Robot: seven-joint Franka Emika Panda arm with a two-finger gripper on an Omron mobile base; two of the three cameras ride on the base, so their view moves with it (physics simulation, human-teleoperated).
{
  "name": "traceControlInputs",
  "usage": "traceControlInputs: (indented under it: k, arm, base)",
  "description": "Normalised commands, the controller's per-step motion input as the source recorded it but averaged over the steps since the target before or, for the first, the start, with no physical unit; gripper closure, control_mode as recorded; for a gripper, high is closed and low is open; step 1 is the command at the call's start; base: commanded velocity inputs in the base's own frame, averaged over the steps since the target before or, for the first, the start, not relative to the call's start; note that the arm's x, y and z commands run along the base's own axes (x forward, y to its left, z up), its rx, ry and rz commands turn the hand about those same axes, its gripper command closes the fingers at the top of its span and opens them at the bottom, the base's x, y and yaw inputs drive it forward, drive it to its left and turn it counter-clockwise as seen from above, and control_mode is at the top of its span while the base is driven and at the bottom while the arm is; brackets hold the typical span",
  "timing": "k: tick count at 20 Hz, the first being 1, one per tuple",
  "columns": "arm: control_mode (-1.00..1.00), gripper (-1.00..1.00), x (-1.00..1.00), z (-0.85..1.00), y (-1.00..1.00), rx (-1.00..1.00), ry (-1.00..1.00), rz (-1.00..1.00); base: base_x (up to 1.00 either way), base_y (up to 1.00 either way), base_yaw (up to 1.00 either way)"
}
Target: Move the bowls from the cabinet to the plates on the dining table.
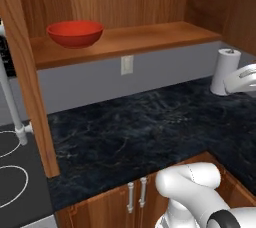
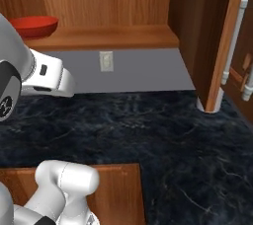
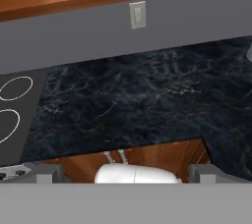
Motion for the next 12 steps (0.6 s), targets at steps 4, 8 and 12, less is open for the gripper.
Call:
traceControlInputs:
  k: [4, 8, 12]
  arm:
    - [1.00, -1.00, 0.00, 0.00, 0.00, 0.00, 0.00, 0.00]
    - [1.00, -1.00, 0.00, 0.00, 0.00, 0.00, 0.00, 0.00]
    - [1.00, -1.00, 0.00, 0.00, 0.00, 0.00, 0.00, 0.00]
  base:
    - [0.00, 0.00, 0.25]
    - [0.01, 0.00, 0.25]
    - [0.14, 0.00, 0.23]
